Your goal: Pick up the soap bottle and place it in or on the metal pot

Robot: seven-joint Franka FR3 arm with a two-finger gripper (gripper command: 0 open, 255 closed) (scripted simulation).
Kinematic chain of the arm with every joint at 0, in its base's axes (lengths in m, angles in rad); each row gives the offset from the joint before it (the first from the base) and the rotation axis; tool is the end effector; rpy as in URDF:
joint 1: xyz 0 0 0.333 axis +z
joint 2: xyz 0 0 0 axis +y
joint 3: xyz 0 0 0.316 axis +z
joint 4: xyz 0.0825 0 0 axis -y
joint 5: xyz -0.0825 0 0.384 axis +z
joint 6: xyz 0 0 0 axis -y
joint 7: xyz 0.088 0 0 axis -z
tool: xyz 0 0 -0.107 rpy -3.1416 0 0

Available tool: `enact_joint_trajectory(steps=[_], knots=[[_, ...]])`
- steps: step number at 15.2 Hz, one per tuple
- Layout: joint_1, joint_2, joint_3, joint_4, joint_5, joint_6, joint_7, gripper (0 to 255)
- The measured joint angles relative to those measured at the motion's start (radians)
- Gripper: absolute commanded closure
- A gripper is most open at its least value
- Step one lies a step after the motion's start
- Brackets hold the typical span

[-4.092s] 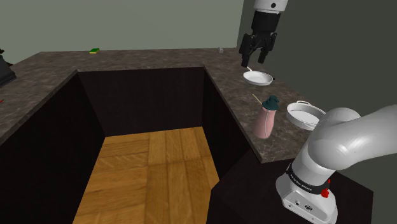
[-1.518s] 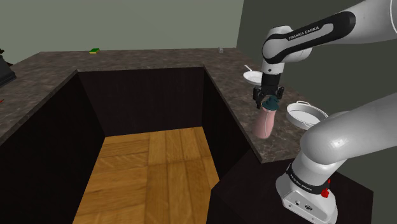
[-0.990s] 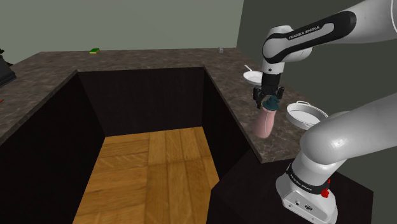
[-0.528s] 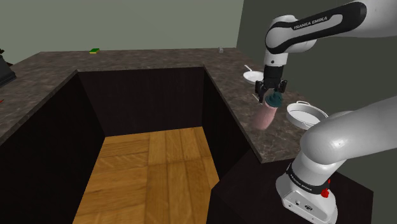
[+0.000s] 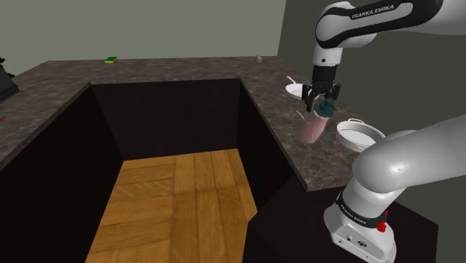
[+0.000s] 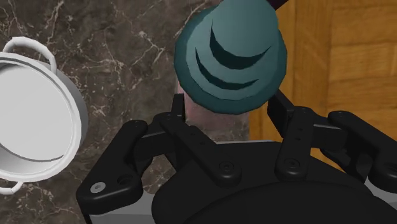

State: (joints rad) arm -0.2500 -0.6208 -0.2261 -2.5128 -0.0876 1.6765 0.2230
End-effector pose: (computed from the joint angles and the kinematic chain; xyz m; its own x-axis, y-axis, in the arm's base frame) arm 0.2961 -0.1663 0.4657 0.7901 -0.5690 -0.2280 -0.5840 -0.8118 0.0026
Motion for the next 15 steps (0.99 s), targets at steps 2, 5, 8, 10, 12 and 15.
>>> enact_joint_trajectory(steps=[2, 5, 8, 10, 12, 15], knots=[[0.002, 0.002, 0.003, 0.029, 0.003, -0.027, 0.001, 255], [0.003, -0.006, 0.007, 0.067, 0.006, -0.073, 0.002, 255], [-0.003, -0.008, -0.002, 0.098, -0.002, -0.106, -0.012, 255], [-0.017, -0.007, -0.028, 0.115, -0.025, -0.12, -0.044, 255], [-0.035, 0.008, -0.066, 0.141, -0.054, -0.129, -0.092, 255], [-0.059, 0.037, -0.126, 0.188, -0.096, -0.14, -0.166, 255]])
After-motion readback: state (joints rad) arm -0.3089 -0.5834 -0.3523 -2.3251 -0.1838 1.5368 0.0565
